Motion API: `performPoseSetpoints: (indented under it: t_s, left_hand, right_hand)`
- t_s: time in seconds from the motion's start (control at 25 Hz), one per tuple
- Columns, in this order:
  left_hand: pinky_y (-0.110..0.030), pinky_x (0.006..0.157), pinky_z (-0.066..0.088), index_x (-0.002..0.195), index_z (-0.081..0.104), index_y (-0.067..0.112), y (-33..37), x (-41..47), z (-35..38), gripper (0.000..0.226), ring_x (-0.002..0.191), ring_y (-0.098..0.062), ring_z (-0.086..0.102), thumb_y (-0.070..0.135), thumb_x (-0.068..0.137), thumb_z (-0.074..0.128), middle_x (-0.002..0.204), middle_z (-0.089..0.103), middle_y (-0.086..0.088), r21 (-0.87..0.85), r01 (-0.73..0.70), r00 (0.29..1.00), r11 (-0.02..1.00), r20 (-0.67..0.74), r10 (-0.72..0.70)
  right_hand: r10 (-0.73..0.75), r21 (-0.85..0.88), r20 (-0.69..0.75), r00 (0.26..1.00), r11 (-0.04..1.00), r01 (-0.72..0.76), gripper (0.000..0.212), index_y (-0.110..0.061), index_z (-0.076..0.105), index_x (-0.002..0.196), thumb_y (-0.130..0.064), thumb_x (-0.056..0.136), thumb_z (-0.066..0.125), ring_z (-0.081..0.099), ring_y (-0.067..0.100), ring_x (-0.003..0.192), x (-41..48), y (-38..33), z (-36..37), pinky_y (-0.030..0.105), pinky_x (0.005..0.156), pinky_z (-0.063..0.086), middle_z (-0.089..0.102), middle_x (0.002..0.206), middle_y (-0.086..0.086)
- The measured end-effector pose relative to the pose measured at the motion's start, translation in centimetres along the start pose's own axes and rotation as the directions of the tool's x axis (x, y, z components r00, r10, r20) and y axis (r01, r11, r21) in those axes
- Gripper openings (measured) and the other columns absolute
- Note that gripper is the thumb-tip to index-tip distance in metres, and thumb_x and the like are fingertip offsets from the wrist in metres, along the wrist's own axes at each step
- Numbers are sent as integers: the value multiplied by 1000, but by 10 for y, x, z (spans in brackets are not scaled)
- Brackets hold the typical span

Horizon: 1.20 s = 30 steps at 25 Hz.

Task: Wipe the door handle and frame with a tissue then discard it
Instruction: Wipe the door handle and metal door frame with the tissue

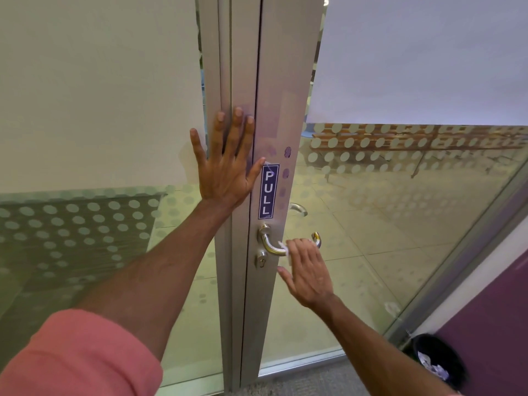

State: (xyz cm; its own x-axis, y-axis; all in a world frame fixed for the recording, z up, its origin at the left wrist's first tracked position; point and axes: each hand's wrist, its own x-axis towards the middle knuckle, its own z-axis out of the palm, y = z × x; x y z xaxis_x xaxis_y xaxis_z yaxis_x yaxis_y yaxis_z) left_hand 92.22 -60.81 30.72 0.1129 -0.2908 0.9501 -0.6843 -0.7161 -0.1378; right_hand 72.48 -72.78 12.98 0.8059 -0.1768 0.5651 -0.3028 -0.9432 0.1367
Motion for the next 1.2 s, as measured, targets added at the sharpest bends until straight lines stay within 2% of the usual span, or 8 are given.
performPoseSetpoints:
  t_s: [0.16, 0.24, 0.32, 0.52, 0.64, 0.8, 0.92, 1.2]
  left_hand:
    - [-63, 112, 2, 156, 15, 17, 2, 0, -2, 75, 146, -30, 16, 66, 99, 21, 160, 26, -6, 26, -8, 1000, 1000, -3, 8]
    - [-61, 112, -2, 156, 16, 17, 2, 1, -2, 75, 146, -30, 15, 66, 99, 22, 160, 27, -7, 22, -6, 1000, 1000, -6, 6]
    - [-61, 112, 1, 156, 17, 17, 2, 1, -2, 76, 146, -30, 16, 66, 99, 24, 160, 28, -7, 36, 0, 1000, 999, -13, 1]
    - [-58, 112, -4, 155, 18, 16, 1, 1, -3, 75, 146, -31, 15, 65, 99, 27, 160, 27, -8, 51, -8, 1000, 999, -16, 9]
    - [-58, 112, -5, 156, 18, 16, 2, 1, -4, 75, 146, -31, 14, 65, 99, 27, 160, 26, -8, 60, -9, 1000, 998, -15, 10]
    - [-58, 112, -6, 156, 17, 16, 2, 2, -4, 75, 146, -31, 13, 65, 99, 26, 160, 25, -8, 54, 4, 1000, 999, -12, -4]
    - [-58, 112, -6, 156, 17, 17, 2, 2, -4, 75, 146, -31, 12, 65, 99, 25, 161, 24, -7, 47, 3, 1000, 999, -9, -3]
    - [-57, 113, -6, 156, 18, 18, 2, 2, -6, 75, 147, -31, 21, 66, 99, 23, 161, 27, -7, 22, 12, 1000, 1000, -1, -12]
  right_hand:
    - [-78, 128, 7, 997, 989, 76, 52, -10, 44, 118, -55, 98, 28, 46, 26, 111, 2, 47, -1, 36, 119, 17, 50, 115, 8]
    - [6, 249, -51, 999, 968, 7, 49, -10, 46, 113, -54, 97, 30, 46, 25, 110, 2, 36, 5, 35, 119, 17, 49, 113, 8]
    - [105, 347, -107, 989, 936, -62, 48, -10, 46, 113, -53, 97, 31, 43, 23, 113, -1, 25, 11, 40, 119, 20, 49, 114, 9]
    - [36, 446, -82, 996, 895, 5, 46, -11, 48, 110, -52, 98, 32, 45, 22, 109, 3, 45, 6, 32, 111, 30, 49, 113, 7]
    - [48, 483, -54, 997, 876, -16, 46, -10, 52, 104, -52, 97, 33, 47, 21, 103, 8, 48, 1, 38, 97, 41, 51, 108, 6]
    - [168, 373, -113, 979, 921, -115, 55, -7, 51, 109, -55, 97, 26, 45, 26, 109, -1, 15, 0, 46, 111, 32, 53, 109, 11]
    - [226, 235, -49, 973, 949, -209, 64, -8, 49, 117, -61, 95, 21, 41, 29, 114, 2, -25, 0, 45, 113, 23, 53, 116, 12]
    - [344, 81, 47, 938, 934, -347, 71, -1, 40, 140, -53, 92, 46, 50, 32, 120, 30, -94, 1, 45, 111, 36, 52, 129, 16]
